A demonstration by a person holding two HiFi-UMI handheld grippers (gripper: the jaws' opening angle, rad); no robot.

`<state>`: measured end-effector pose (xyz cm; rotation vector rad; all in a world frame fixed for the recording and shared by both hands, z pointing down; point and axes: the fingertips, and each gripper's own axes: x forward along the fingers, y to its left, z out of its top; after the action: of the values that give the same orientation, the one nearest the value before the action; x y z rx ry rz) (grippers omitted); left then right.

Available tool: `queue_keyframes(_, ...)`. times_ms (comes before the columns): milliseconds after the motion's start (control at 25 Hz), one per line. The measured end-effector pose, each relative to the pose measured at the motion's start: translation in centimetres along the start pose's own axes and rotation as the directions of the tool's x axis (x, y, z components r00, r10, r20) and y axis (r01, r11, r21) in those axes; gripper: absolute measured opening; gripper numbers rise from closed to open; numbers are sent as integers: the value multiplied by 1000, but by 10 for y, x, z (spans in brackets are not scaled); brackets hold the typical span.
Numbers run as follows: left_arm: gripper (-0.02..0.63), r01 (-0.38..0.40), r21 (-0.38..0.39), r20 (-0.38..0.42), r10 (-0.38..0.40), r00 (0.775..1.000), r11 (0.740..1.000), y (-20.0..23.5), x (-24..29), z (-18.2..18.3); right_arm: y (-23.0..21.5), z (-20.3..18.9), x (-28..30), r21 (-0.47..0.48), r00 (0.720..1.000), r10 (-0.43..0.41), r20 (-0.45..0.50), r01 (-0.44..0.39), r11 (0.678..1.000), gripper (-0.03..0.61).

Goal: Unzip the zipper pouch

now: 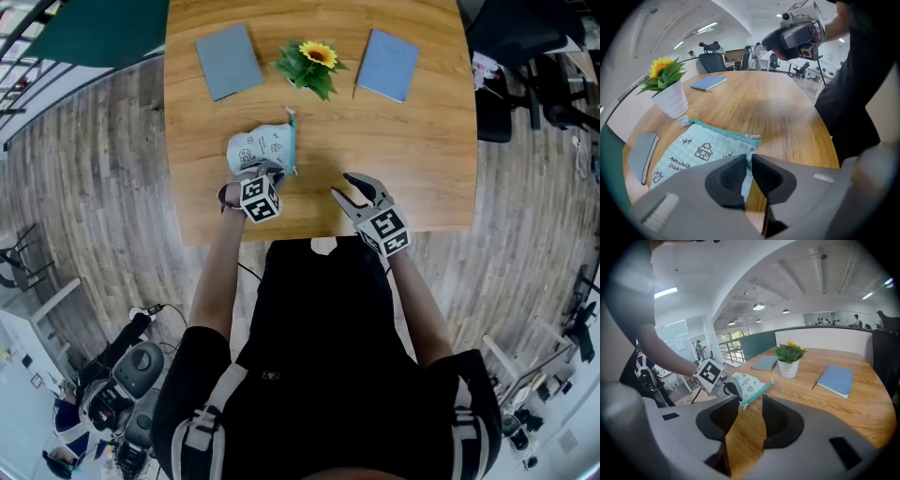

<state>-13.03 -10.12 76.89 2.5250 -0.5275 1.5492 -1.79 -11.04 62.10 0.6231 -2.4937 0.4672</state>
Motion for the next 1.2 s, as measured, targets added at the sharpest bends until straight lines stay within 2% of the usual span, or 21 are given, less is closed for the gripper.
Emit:
queue_keyframes(560,6,-30,-35,-7,30,1000,999,-2,-3,0,6,0,-5,-4,1000,-21,8,21,1000,158)
queue_keyframes(800,8,-44,-138,94,57,994,989,1,-26,13,9,2,-3,-13,999,-35,16,36,999,143)
queue_keyframes(920,8,-59,-157,132,80,988,986,1,-37,17,13,9,-1,-19,999,-41,31,42,999,132)
queue_keyframes(1200,8,-114,-238,213,166,963,965,15,-77,27,24,21,2,-36,999,-4,40,6,999,101)
